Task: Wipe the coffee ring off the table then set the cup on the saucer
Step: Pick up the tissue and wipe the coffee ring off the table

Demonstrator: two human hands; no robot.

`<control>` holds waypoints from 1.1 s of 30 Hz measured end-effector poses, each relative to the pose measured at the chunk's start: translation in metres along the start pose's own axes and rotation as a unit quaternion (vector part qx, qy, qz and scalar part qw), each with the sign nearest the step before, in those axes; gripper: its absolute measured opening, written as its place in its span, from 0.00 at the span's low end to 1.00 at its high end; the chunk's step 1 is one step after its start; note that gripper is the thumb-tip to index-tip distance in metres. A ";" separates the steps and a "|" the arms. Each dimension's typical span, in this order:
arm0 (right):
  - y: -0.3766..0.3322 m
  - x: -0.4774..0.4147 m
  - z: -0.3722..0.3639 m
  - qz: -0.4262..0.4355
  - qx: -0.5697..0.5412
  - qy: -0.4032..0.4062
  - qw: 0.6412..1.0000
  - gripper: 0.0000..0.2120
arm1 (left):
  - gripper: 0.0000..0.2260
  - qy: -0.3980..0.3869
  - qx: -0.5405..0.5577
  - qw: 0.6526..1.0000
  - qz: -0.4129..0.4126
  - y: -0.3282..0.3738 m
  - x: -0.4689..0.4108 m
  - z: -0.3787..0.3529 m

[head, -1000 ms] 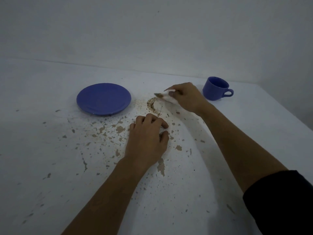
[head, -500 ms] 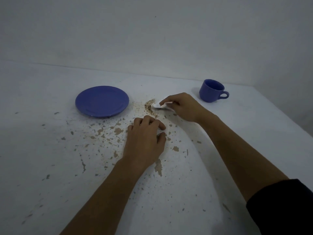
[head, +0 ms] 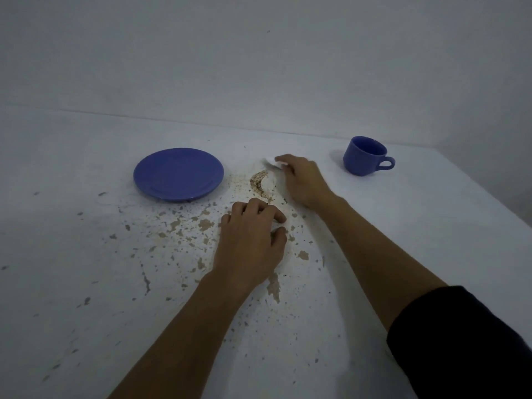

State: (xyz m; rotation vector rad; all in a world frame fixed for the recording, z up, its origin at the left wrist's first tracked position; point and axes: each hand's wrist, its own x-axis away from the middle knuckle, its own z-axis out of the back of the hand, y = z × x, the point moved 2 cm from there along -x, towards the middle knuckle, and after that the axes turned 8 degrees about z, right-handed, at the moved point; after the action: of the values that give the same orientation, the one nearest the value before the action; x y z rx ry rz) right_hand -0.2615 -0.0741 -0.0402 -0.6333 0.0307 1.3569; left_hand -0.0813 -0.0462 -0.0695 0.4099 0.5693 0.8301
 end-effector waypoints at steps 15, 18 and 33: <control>-0.001 -0.009 0.009 0.041 0.005 -0.078 0.996 0.16 | 0.10 -0.001 0.003 1.000 -0.001 -0.001 0.000 -0.002; -0.015 -0.002 -0.010 0.071 0.005 -0.089 0.993 0.17 | 0.10 -0.003 -0.002 1.000 0.002 -0.002 0.000 -0.003; -0.023 0.003 0.006 0.082 -0.037 -0.146 0.985 0.17 | 0.10 0.003 -0.002 1.000 0.001 -0.001 -0.001 -0.003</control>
State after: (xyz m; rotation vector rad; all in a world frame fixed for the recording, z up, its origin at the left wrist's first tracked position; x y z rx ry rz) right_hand -0.2423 -0.0706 -0.0270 -0.4956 -0.2096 1.6061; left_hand -0.0836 -0.0473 -0.0721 0.4043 0.5719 0.8342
